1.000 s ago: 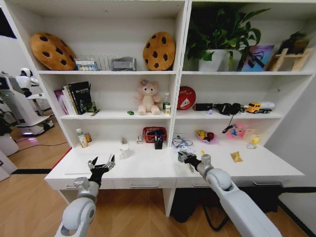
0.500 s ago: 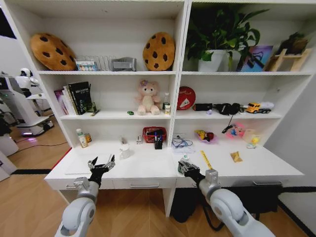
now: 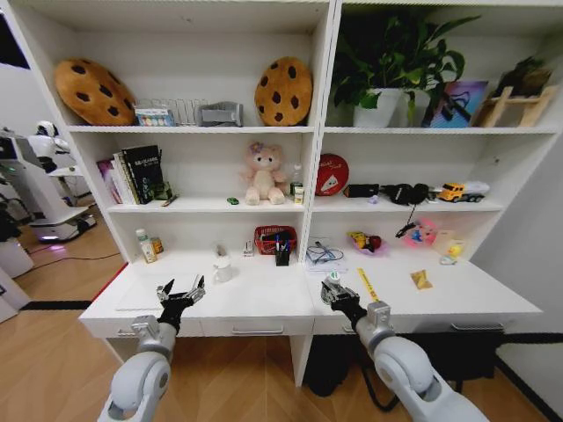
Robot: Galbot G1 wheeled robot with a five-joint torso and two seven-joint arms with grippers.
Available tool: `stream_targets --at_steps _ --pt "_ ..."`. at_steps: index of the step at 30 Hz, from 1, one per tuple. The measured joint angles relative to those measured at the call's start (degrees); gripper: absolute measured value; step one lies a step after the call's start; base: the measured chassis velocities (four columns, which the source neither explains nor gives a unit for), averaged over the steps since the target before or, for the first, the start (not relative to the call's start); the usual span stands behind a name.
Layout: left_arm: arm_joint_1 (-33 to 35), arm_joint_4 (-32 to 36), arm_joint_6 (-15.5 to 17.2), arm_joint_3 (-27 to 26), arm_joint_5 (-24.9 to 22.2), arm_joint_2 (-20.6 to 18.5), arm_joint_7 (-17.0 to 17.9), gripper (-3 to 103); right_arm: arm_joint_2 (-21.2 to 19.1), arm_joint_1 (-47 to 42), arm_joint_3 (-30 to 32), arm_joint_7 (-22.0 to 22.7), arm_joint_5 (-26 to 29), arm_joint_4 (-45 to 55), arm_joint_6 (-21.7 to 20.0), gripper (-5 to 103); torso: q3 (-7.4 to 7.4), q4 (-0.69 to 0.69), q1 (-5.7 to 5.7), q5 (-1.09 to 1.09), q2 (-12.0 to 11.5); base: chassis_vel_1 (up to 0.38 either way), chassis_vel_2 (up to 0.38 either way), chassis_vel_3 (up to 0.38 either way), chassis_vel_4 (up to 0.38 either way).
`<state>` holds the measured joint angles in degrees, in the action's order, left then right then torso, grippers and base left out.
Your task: Organize the objects on the table.
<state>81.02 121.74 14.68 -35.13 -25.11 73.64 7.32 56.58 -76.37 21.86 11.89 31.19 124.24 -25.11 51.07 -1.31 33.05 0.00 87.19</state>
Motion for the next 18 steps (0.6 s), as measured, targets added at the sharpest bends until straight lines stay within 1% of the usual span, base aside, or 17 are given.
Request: stream_targets --at_steps 7,9,11,13,14,16,18 --pt "0.0 0.0 0.0 0.0 0.0 0.0 0.0 100 -0.11 0.06 0.34 -0.3 -0.03 0.04 0.01 27 0.01 -0.03 0.0 0.01 0.0 -0.113 -0.113 0.118 0.105" --pt "0.0 0.0 0.0 0.01 0.0 0.0 0.0 100 -0.12 0.07 0.34 -0.31 -0.2 0.14 0.09 27 0.0 -0.01 0.0 0.01 0.0 -0.137 -0.13 0.127 0.117" --pt "0.0 0.0 0.0 0.01 0.0 0.0 0.0 100 -0.21 0.05 0.17 -0.35 -0.73 0.24 0.51 27 0.01 -0.01 0.0 0.01 -0.01 -0.104 -0.119 0.1 0.097" --pt "0.0 0.0 0.0 0.01 0.0 0.0 0.0 100 -0.57 -0.56 -0.57 -1.74 -2.74 0.81 1.6 27 0.01 -0.01 0.01 0.01 0.0 -0.063 -0.077 0.055 0.079" --pt "0.0 0.0 0.0 0.01 0.0 0.0 0.0 100 -0.57 -0.56 -0.57 -1.74 -2.74 0.81 1.6 27 0.01 -0.01 0.01 0.01 0.0 -0.063 -0.077 0.028 0.062" --pt "0.0 0.0 0.01 0.01 0.0 0.0 0.0 100 -0.86 -2.36 -1.6 -3.17 -4.37 2.25 2.14 27 0.01 -0.01 0.0 0.02 -0.01 0.0 0.0 0.0 0.0" --pt "0.0 0.0 0.0 0.01 0.0 0.0 0.0 100 -0.91 -4.74 -2.54 -3.15 -4.51 4.63 1.64 27 0.0 0.0 0.0 -0.01 0.0 0.0 0.0 0.0 0.0"
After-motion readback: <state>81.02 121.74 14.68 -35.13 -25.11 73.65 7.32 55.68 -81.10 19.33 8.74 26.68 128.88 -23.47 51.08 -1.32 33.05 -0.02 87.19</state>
